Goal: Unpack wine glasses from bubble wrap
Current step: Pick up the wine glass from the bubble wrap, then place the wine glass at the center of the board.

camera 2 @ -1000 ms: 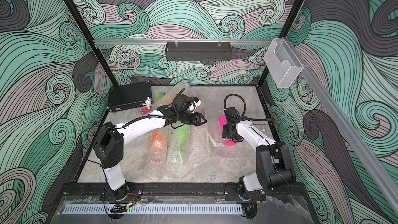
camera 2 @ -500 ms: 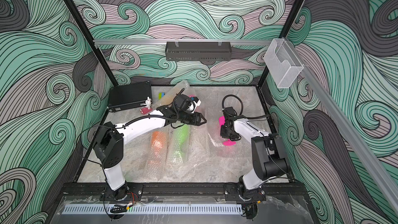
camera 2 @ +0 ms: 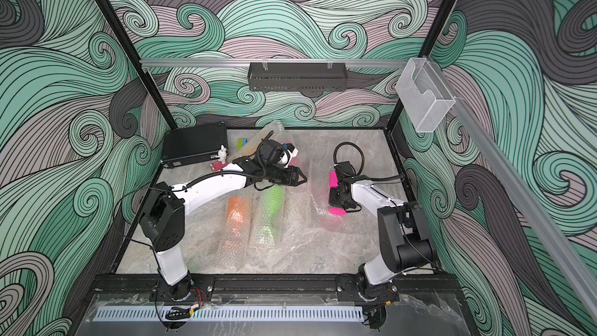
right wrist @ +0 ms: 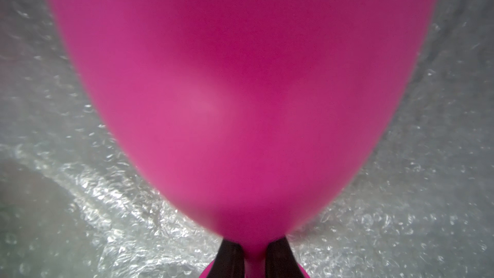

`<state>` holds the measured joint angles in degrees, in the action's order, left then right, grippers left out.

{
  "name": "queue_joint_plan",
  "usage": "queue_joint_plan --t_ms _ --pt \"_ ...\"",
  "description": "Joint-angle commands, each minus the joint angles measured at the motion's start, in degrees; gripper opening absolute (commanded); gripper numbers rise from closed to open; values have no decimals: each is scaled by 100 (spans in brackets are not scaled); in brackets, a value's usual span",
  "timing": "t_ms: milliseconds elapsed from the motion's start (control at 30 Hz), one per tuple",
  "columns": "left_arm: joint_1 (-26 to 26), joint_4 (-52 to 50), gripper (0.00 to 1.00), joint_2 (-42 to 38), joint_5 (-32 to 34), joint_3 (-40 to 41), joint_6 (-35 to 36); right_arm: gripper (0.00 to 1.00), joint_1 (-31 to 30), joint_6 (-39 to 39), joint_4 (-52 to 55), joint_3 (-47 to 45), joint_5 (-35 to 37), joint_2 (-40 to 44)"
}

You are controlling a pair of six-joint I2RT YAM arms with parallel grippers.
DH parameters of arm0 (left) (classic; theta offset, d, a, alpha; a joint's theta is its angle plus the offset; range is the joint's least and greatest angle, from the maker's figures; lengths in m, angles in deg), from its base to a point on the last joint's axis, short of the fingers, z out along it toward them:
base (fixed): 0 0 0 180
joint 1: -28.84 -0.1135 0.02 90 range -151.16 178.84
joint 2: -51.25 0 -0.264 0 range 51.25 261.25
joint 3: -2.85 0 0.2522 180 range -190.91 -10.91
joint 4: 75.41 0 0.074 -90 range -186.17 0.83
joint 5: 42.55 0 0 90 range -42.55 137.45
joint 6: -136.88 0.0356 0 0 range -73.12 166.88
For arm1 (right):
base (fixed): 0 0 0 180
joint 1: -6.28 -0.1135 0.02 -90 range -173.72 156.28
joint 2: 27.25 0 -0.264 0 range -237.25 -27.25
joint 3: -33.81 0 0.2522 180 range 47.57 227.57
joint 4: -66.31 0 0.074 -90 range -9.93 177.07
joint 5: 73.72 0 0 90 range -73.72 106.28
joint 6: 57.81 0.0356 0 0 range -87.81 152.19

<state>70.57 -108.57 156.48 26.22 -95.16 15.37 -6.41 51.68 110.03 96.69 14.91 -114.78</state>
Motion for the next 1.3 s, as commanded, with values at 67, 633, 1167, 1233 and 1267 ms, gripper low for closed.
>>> queue_joint_plan --t_ms 67,633,1167,1233,1267 --pt "-161 -127 52 -211 -100 -96 -49 10 -36 -23 -130 -53 -30 464" --pt "-859 -219 52 -725 -508 -216 -427 9 -584 -1737 -2946 -720 -1117 1383" --pt "-1412 -376 51 -1017 -1747 -176 -632 8 -1924 -3354 -4760 -2055 -276 2343" --pt "-1413 -405 50 -1006 -1902 -103 -631 8 -1989 -3428 -4763 -2066 -235 2358" --pt "-1420 -361 50 -988 -1979 -52 -658 9 -2021 -3443 -4771 -2068 -210 2371"
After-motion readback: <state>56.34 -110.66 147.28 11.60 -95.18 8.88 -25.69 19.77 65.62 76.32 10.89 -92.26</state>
